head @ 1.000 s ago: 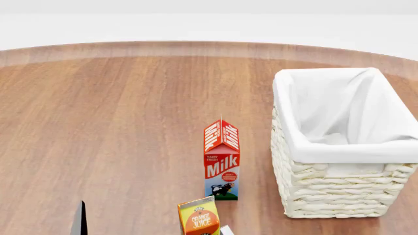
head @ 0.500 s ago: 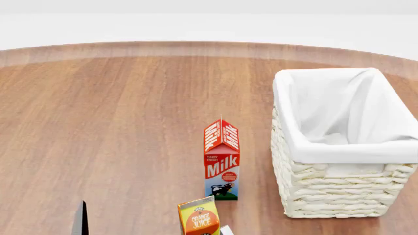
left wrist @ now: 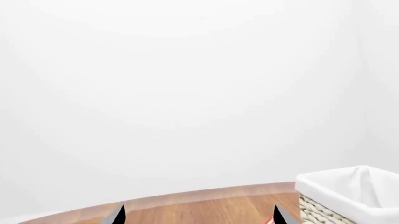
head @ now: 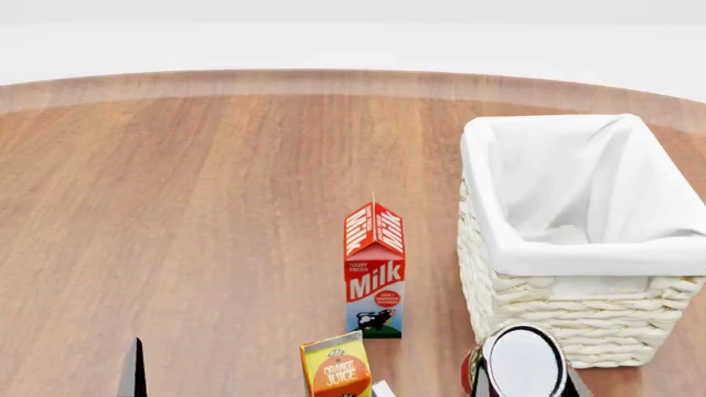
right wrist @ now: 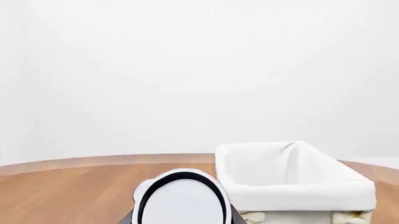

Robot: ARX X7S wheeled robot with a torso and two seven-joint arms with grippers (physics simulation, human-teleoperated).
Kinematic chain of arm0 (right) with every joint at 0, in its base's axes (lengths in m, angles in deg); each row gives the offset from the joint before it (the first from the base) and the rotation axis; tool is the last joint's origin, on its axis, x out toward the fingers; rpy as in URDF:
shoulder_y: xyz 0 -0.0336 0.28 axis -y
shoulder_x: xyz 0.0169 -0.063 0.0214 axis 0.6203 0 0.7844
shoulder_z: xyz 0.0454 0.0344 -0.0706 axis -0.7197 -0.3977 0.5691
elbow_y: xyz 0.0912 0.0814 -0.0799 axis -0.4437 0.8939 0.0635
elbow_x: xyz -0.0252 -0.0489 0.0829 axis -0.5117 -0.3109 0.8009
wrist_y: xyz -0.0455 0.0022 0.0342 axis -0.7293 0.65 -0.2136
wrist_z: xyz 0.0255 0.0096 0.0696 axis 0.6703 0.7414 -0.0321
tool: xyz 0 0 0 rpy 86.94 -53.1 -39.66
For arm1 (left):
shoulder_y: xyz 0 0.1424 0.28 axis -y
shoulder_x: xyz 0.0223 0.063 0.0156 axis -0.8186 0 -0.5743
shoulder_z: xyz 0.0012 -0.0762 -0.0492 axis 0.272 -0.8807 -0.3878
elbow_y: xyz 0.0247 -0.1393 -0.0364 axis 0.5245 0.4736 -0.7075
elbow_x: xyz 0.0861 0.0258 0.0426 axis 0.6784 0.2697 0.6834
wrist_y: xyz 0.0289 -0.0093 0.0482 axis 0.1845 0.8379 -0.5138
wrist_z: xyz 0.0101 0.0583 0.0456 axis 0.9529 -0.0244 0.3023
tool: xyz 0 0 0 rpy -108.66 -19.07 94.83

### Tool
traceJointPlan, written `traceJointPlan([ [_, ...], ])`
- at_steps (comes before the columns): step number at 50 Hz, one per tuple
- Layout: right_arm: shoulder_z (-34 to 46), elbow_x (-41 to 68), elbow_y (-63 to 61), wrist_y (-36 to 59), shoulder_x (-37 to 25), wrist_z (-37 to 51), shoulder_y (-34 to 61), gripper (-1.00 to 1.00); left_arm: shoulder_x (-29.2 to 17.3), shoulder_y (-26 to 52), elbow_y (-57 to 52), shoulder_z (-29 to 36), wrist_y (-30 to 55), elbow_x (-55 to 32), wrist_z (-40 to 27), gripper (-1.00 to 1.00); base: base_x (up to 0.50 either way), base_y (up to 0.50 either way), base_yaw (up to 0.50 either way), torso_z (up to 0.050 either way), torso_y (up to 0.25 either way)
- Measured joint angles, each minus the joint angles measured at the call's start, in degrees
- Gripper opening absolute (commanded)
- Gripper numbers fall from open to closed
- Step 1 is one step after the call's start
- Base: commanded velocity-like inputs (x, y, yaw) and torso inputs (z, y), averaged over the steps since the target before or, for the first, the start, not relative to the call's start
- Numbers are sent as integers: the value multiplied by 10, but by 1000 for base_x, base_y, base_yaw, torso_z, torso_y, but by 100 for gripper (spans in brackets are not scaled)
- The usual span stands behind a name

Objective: Pick up the tomato sauce, and put it in the basket.

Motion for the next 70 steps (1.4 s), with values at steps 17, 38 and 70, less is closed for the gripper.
traceJointPlan([
  [17,-21,53,-14,126,-29,56,183,-100,-5,1,-1,0,0,-6,-6,100,0,0,0,0,0],
  [38,12,53,160,196,-40,73,432,-100,-9,5,4,5,-1,-9,-12,100,0,0,0,0,0],
  [70,92,-62,890,-62,7,21,821,-100,-15,11,13,10,-2,-15,-21,100,0,0,0,0,0],
])
